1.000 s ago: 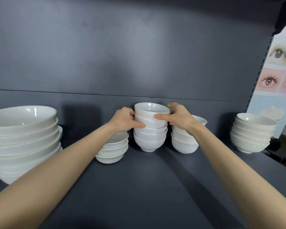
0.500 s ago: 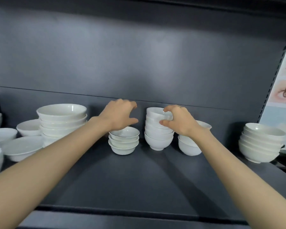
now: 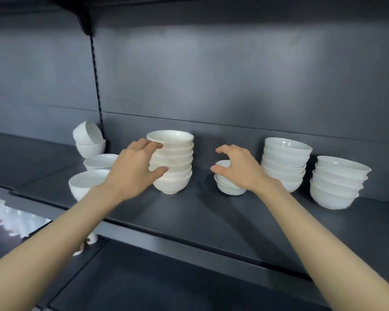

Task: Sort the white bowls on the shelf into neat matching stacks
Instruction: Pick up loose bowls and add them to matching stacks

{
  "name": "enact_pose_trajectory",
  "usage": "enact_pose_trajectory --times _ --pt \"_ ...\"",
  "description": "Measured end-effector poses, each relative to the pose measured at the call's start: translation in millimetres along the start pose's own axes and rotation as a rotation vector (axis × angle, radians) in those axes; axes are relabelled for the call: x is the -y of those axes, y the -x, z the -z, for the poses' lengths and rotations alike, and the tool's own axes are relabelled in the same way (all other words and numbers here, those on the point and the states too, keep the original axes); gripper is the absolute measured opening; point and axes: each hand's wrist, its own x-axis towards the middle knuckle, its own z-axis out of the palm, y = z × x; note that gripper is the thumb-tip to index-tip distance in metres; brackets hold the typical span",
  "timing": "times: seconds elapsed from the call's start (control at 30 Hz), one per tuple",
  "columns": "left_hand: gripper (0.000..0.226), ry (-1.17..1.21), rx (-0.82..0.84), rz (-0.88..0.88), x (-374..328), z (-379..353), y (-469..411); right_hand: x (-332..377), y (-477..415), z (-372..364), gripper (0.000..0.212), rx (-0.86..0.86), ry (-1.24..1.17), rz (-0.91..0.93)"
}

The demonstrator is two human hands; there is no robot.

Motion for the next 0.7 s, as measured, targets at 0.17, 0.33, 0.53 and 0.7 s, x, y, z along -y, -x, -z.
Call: enact_pose_trajectory --times 0.17,0.33,0.53,0.7 --pt "0.066 0.220 0.027 0.106 49.6 -17.7 -1.0 25.9 -23.1 -35.4 0.069 0.019 -0.129 -0.021" --pt "0.087 0.344 0.182 0.120 80.5 -48.9 -21.4 39.0 -42.5 -66.1 0.095 0.004 -0.266 -0.149" --pt "0.069 0.518 0.324 0.076 99.8 -68.0 -47.9 48.4 -56.1 -85.8 0.103 -0.021 -0.441 -0.252" --pt "0.062 0.586 0.303 0.061 105.7 -80.3 -53.1 47.9 -58.4 -93.0 0.102 -0.063 -0.605 -0.280"
